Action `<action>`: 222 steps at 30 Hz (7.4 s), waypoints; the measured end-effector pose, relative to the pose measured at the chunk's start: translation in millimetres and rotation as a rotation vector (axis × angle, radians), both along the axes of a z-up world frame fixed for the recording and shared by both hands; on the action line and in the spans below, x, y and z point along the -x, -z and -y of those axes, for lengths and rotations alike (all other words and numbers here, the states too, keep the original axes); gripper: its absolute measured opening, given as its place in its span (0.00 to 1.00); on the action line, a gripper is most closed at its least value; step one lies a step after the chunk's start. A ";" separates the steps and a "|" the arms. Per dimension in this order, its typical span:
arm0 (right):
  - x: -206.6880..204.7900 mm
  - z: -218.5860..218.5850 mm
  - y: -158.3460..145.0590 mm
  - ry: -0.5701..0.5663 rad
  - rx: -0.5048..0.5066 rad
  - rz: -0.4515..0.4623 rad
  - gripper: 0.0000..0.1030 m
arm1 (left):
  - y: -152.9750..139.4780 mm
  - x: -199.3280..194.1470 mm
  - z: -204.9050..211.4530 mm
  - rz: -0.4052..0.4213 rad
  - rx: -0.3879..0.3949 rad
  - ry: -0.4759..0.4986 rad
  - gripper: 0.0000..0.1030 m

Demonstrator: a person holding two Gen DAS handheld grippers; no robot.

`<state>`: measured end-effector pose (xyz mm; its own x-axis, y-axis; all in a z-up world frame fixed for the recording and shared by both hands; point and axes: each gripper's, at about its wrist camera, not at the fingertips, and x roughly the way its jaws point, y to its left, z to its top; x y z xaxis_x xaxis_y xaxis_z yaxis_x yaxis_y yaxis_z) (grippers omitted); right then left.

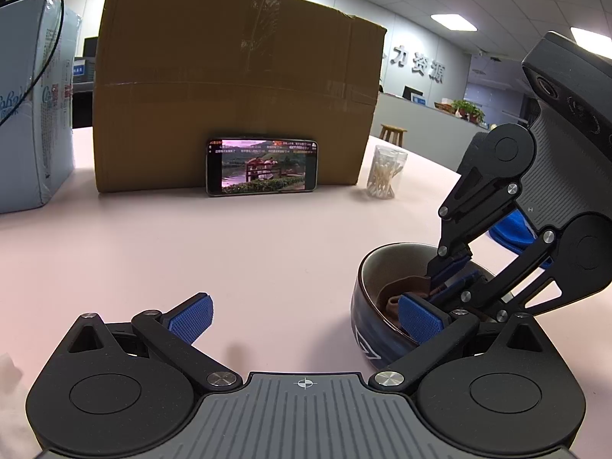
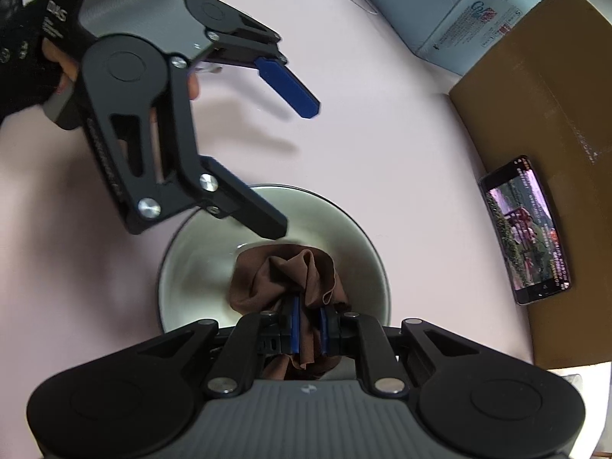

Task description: Clean bowl

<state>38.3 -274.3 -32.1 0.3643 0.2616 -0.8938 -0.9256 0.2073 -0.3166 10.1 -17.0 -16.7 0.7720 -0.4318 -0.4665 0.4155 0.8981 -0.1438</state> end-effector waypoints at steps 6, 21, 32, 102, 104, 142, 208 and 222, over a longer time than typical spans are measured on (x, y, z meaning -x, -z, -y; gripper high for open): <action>-1.6 -1.1 0.7 0.002 -0.020 0.004 0.13 | 0.3 -0.5 0.1 -0.001 0.001 0.001 1.00; 1.2 18.1 -23.2 0.065 -0.141 -0.025 0.43 | 0.3 0.6 1.5 0.001 -0.004 0.000 1.00; -7.5 3.3 -8.2 0.036 -0.085 -0.091 0.52 | -0.2 1.7 1.0 0.000 -0.002 0.000 1.00; 108.4 121.9 33.3 0.842 -1.011 -0.106 0.16 | -1.6 9.2 7.6 0.021 -0.032 0.009 1.00; 108.0 126.2 32.4 0.880 -1.016 -0.088 0.16 | -1.4 9.3 8.2 0.020 -0.033 0.011 1.00; 103.3 122.0 27.7 0.878 -1.019 -0.066 0.19 | 0.3 8.6 7.7 -0.016 -0.032 0.015 1.00; 58.9 162.3 36.0 0.673 -1.064 -0.224 0.18 | -10.3 -7.5 32.9 -0.057 0.004 0.049 0.39; 57.4 163.3 37.1 0.667 -1.102 -0.253 0.18 | -2.5 1.4 41.0 -0.026 0.003 0.090 0.37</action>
<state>-19.1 -437.6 -69.2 0.5614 0.7298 -0.3902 -0.5537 0.6816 0.4783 8.7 -58.0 -14.2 0.7177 -0.5002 -0.4845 0.4904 0.8570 -0.1583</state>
